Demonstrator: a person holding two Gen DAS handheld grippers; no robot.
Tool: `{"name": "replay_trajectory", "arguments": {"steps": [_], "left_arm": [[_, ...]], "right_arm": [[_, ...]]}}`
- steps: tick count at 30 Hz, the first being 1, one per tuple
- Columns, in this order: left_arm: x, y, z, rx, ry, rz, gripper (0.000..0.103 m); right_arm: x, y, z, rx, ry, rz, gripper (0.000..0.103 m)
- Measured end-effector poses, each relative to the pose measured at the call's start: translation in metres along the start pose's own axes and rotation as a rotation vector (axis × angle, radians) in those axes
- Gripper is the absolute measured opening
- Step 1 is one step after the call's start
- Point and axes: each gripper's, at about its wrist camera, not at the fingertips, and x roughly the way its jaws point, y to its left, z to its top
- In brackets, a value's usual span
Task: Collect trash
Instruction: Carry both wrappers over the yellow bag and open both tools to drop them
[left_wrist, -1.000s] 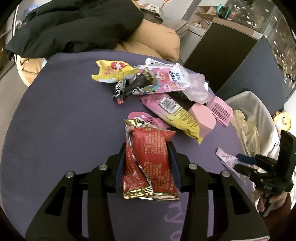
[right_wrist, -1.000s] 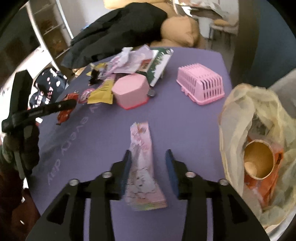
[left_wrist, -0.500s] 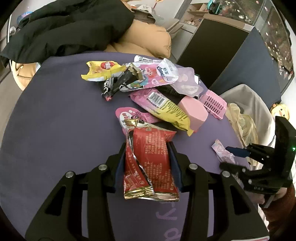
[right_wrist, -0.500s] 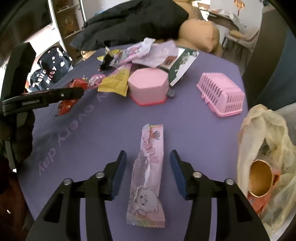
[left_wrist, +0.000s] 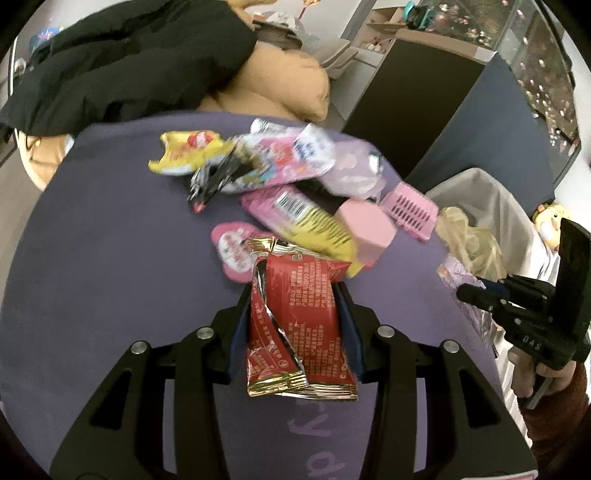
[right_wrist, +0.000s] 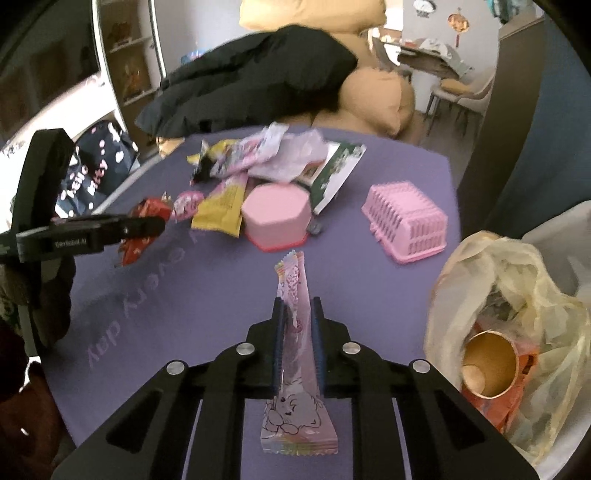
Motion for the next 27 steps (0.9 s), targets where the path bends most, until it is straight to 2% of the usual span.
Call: {"name": "replay_trajectory", "arguments": {"steps": [10,17,21,27], "left_arm": [[-0.043,-0.061,0.037,0.092,-0.142,-0.036,0.041],[-0.043,-0.12,0.068,0.127,-0.224,-0.111,0.041],[-0.024,-0.164,0.077,0.174,-0.217,-0.164,0.041],[0.018,-0.223,0.072,0.259,-0.142,-0.19,0.041]], "right_arm": [[-0.067,-0.03,0.027,0.027,-0.199,-0.055,0.014],[-0.111,-0.064,0.028,0.058,-0.297,-0.126,0.014],[-0.128,-0.093,0.016,0.105,-0.321,-0.175,0.014],[-0.139,-0.14,-0.008,0.2,-0.33,-0.226,0.014]]}}
